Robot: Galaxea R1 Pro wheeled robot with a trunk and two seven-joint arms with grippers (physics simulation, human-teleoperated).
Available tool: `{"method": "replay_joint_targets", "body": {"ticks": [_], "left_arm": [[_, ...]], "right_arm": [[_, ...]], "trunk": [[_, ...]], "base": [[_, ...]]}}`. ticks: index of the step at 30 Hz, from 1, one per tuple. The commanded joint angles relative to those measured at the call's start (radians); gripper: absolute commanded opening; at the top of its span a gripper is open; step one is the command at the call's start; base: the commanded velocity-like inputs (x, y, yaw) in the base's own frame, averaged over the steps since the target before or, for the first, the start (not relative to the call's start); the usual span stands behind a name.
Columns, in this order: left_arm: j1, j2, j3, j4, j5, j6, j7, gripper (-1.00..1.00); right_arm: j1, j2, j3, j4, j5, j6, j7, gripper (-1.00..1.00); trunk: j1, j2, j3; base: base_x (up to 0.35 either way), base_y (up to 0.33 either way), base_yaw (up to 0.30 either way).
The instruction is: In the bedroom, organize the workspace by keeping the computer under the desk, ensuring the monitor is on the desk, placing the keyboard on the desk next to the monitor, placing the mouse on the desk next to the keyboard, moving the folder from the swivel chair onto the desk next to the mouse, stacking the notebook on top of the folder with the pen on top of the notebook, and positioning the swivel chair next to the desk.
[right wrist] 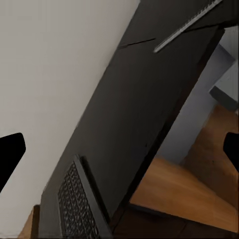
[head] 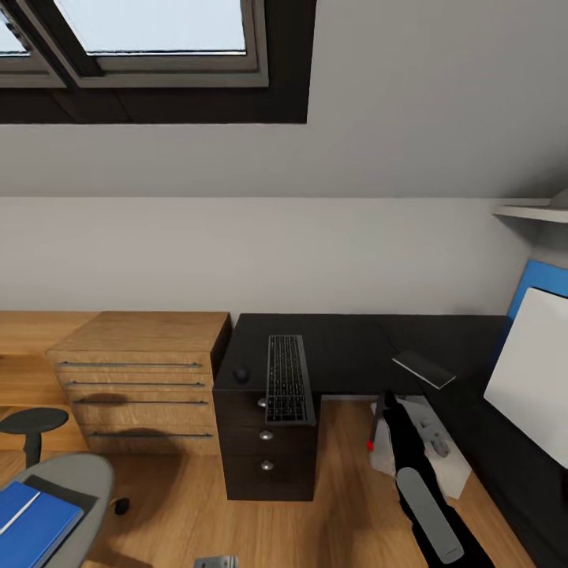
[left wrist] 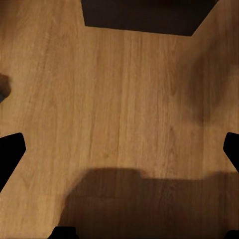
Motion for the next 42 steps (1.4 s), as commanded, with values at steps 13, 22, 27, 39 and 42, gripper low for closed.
{"method": "replay_joint_targets", "body": {"ticks": [13,22,27,39,42], "left_arm": [[-0.001,0.001,-0.007,0.004,0.005,-0.008,0.012,1.0],[-0.001,0.001,0.0,0.011,0.01,-0.008,0.014,1.0],[-0.001,0.0,0.002,0.079,0.01,-0.01,0.016,1.0],[-0.001,-0.006,0.007,0.115,0.017,-0.08,0.018,1.0],[-0.001,-0.01,0.007,0.124,0.017,-0.084,0.018,1.0]], "right_arm": [[0.001,-0.027,0.0,-0.226,0.124,0.388,-0.438,1.0],[0.001,-0.026,0.145,-0.216,0.215,0.397,-0.48,1.0],[0.001,-0.026,0.203,-0.208,0.339,0.365,-0.476,1.0],[0.001,-0.018,0.218,-0.206,0.376,0.352,-0.48,1.0],[0.001,-0.016,0.216,-0.206,0.376,0.351,-0.48,1.0]], "trunk": [[-0.05,0.09,0.04],[-0.084,0.153,0.068],[-0.104,0.188,0.083],[-0.15,0.272,0.121],[-0.161,0.293,0.13]], "base": [[0.0,0.0,0.0],[0.0,0.0,0.0],[0.0,0.0,0.0],[0.0,0.0,0.0],[0.0,0.0,0.0]]}}
